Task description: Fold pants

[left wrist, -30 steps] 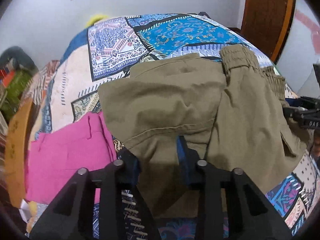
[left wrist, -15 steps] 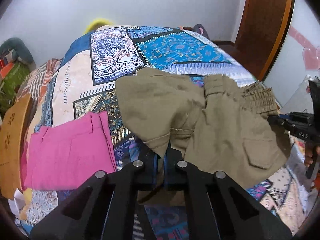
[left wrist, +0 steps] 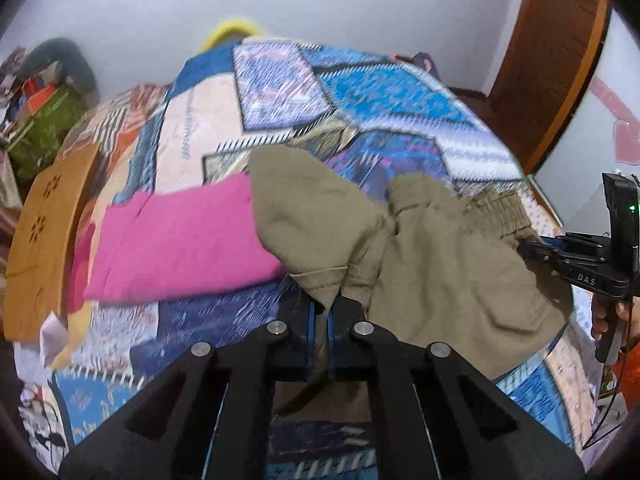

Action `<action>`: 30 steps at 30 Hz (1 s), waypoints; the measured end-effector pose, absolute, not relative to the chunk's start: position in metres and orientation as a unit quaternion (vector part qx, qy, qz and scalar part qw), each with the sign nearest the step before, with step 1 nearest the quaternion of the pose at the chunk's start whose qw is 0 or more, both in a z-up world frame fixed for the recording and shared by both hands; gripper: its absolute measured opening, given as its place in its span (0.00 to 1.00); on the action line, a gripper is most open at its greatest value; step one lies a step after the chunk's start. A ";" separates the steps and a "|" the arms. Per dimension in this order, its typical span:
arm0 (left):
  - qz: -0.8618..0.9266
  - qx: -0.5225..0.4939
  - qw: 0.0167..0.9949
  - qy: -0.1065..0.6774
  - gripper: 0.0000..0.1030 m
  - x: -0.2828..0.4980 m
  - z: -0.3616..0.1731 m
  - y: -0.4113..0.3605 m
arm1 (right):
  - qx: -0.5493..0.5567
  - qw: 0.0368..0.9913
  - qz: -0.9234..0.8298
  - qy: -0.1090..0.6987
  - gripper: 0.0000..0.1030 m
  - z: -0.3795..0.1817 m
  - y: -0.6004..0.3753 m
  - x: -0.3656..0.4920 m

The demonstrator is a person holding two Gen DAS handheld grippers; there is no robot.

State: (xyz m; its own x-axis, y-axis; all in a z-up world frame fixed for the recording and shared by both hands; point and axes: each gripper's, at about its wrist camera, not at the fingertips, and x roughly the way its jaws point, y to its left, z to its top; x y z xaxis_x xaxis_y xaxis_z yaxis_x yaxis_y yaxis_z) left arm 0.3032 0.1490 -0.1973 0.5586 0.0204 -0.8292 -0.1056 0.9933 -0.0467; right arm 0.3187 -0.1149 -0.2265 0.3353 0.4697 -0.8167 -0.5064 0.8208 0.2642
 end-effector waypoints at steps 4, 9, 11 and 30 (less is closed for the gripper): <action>0.034 -0.050 0.880 0.472 0.03 0.298 -0.209 0.156 | 0.000 0.809 0.281 0.517 0.43 -0.245 -0.113 0.326; 0.037 -0.037 0.882 0.468 0.03 0.300 -0.214 0.153 | 0.026 0.790 0.288 0.541 0.57 -0.262 -0.116 0.341; 0.037 -0.039 0.881 0.471 0.03 0.302 -0.218 0.154 | 0.044 0.777 0.304 0.550 0.51 -0.267 -0.118 0.349; 0.031 -0.038 0.912 0.408 0.03 0.262 -0.150 0.154 | 0.029 0.816 0.338 0.467 0.14 -0.170 -0.102 0.302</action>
State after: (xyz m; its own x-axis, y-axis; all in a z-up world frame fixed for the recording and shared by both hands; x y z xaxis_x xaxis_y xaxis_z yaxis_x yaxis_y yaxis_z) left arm 0.2624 0.1542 -0.1495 0.6653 0.0252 -0.7462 -0.0866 0.9953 -0.0436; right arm 0.3016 -0.1021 -0.1697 0.3347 0.5788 -0.7436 -0.5242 0.7701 0.3635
